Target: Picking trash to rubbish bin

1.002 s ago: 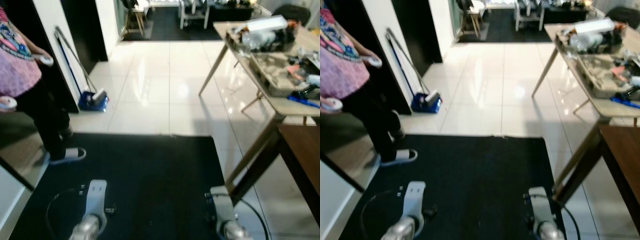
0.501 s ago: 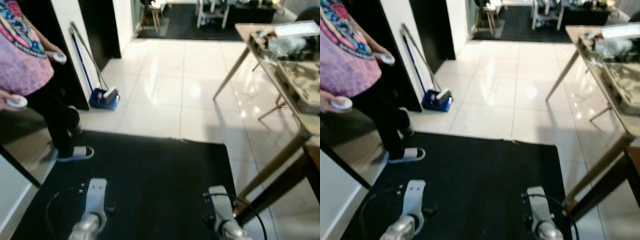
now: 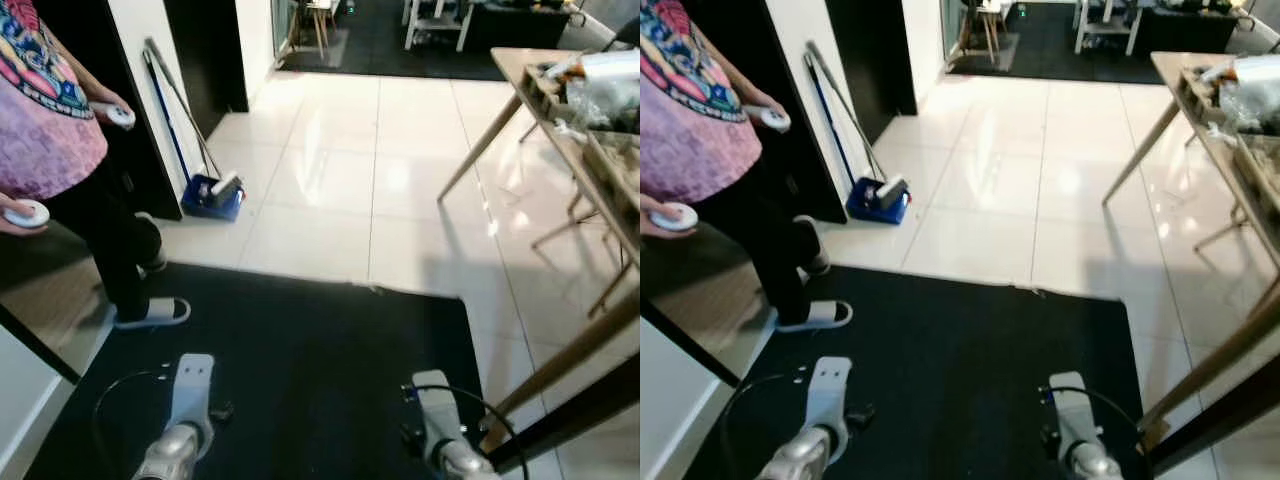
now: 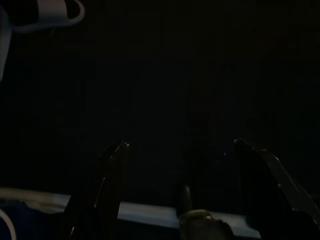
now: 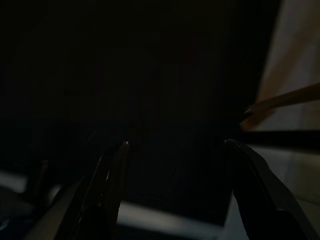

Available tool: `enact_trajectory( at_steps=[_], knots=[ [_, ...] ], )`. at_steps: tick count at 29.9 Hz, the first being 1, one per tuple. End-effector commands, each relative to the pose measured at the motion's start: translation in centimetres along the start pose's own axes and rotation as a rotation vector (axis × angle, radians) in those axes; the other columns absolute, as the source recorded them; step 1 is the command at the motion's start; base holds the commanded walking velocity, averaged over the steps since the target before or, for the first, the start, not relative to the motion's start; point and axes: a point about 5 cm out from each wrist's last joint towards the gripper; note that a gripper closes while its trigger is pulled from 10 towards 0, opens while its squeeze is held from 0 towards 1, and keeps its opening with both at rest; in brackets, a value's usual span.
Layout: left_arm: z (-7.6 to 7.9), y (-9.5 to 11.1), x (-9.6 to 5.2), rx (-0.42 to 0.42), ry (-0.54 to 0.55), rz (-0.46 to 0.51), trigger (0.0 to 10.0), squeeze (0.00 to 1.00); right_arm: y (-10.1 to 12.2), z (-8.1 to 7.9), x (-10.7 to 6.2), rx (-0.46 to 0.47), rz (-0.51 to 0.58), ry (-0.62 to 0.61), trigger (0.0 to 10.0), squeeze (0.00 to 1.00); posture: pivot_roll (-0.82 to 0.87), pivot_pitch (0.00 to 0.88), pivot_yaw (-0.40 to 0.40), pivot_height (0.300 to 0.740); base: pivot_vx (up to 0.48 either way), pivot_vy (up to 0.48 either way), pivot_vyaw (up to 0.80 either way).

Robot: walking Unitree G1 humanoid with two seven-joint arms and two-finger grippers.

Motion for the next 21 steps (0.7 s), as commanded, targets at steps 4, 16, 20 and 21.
enact_trajectory(
  at_steps=[4,16,20,21],
  knots=[
    [-0.68,-0.71,-0.27,-0.003,0.022,-0.028,10.0,0.00,-0.67,-0.74,-0.14,0.006,-0.025,0.020,10.0,0.00,-0.07,0.095,0.026,0.740,0.326,0.000,0.00],
    [-0.94,-1.01,-0.42,-0.005,0.032,-0.032,10.0,0.00,-0.35,-1.05,-0.08,-0.002,-0.007,0.041,10.0,0.00,-0.07,0.099,0.019,0.740,0.327,0.000,0.00],
    [-0.92,-1.09,-0.44,-0.007,0.032,-0.033,10.0,0.00,-0.30,-1.06,-0.07,-0.003,-0.007,0.043,10.0,0.00,-0.07,0.099,0.016,0.740,0.326,0.000,0.00],
    [-0.92,-1.10,-0.44,-0.009,0.032,-0.033,10.0,0.00,-0.30,-1.07,-0.07,-0.004,-0.007,0.044,10.0,0.00,-0.07,0.099,0.015,0.740,0.322,0.000,0.00]
  ],
)
Point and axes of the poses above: a point about 5 cm out from each wrist's last joint towards the gripper, its own x axis pointing out of the wrist towards the gripper, its own y axis along the axis of the wrist's last joint, z = x × y, and after that the axes turned 12 degrees about -x, right-handed
